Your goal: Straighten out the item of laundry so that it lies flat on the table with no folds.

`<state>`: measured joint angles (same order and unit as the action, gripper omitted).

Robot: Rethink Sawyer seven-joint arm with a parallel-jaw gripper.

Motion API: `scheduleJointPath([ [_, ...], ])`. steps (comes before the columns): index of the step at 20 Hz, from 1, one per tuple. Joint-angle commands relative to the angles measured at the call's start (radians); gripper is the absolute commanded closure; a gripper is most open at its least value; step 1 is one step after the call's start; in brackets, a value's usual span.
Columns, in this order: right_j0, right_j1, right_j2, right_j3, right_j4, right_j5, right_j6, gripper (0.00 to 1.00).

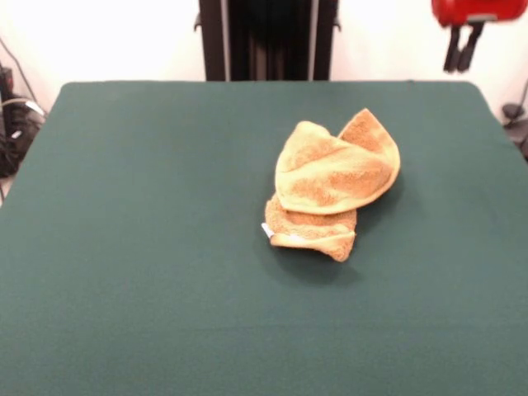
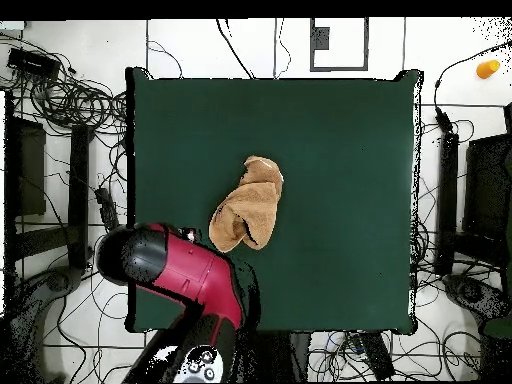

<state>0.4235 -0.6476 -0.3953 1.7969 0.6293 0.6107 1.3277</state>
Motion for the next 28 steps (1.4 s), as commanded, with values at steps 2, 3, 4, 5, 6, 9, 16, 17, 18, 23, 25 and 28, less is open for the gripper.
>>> scheduleJointPath([
  [2,-0.04,-0.049,-0.011,-0.052,-0.044,0.094,0.302,1.0],
  [3,-0.056,-0.031,0.015,-0.044,-0.039,0.048,0.289,1.0],
  [4,-0.072,-0.012,0.041,-0.036,-0.034,0.002,0.276,1.0],
  [5,-0.086,0.004,0.061,-0.032,-0.029,-0.044,0.268,1.0],
  [6,-0.088,0.002,0.067,-0.025,-0.038,-0.069,0.256,1.0],
  [9,-0.083,0.015,0.056,-0.04,-0.06,-0.103,0.266,1.0],
  [16,-0.061,0.043,0.037,-0.054,-0.076,-0.138,0.301,0.0],
  [17,-0.065,0.045,0.042,-0.054,-0.075,-0.143,0.3,0.0],
  [18,-0.075,0.056,0.046,-0.063,-0.079,-0.141,0.295,0.0],
  [23,-0.118,0.098,0.079,-0.067,-0.067,-0.155,0.288,0.0],
  [25,-0.133,0.117,0.089,-0.078,-0.053,-0.13,0.298,0.0],
  [28,-0.177,0.177,0.132,-0.106,-0.043,-0.172,0.273,0.0],
])
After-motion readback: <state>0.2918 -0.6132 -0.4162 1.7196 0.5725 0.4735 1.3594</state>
